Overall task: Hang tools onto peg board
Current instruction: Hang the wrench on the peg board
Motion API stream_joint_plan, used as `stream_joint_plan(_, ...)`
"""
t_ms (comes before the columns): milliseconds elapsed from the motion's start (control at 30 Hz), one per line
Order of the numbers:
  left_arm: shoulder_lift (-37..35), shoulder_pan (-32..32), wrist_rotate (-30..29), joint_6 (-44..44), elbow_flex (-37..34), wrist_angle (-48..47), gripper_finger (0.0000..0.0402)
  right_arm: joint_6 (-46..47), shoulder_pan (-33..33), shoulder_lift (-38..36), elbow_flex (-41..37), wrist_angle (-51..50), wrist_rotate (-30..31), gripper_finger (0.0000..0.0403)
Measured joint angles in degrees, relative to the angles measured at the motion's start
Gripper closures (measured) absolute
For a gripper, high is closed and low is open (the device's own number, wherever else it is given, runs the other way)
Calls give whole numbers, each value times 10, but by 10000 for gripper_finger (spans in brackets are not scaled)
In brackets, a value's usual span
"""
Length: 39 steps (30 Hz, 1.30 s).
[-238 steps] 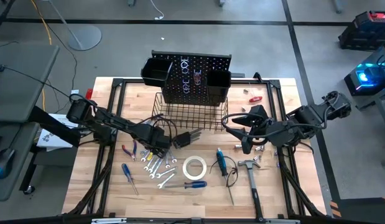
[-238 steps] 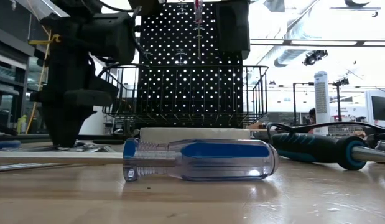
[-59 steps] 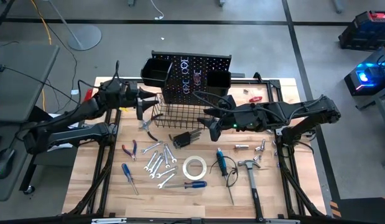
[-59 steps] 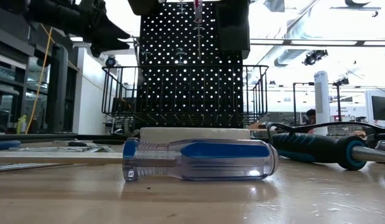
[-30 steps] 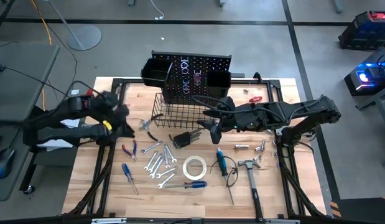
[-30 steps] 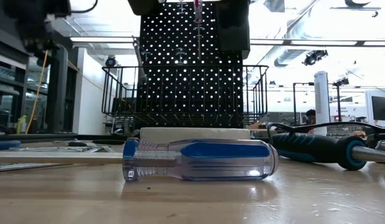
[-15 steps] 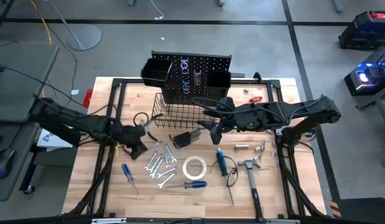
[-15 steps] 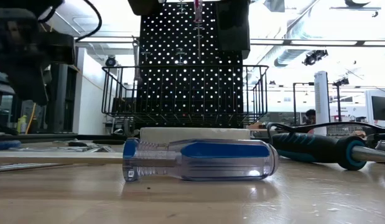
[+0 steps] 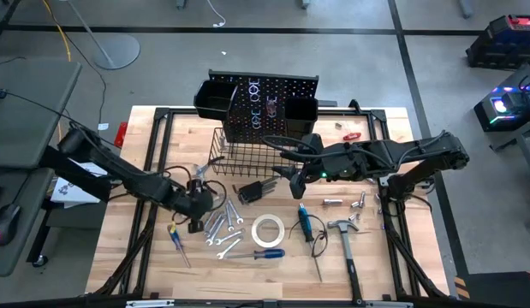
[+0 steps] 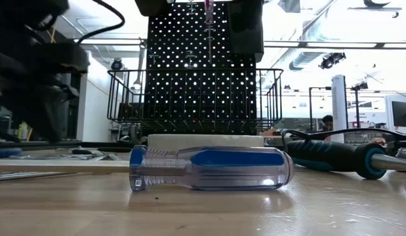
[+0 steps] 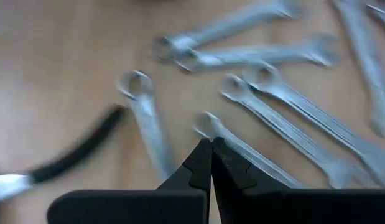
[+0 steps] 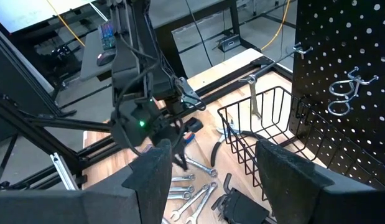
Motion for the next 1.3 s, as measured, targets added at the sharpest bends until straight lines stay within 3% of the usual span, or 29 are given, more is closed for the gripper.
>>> stream_joint_plan(267,17,42,-106,-29,-2,16,401,0,0,0,0,0,0,183)
stream_joint_plan(433,17,61,-90,17,-31,133,401,0,0,0,0,-3,0,183)
stream_joint_plan(600,29,80,-121,15,-33,135,401,0,0,0,0,-9,0,183)
stream_joint_plan(833,76,93,-57,59,-33,168,401,0,0,0,0,-14,4,183)
stream_joint_plan(1133,107,93,-55,58,-31,187,401,4,0,0,0,-19,4,183)
stream_joint_plan(1300,115,83,-27,-31,-28,138,401,15,0,0,0,-28,4,183)
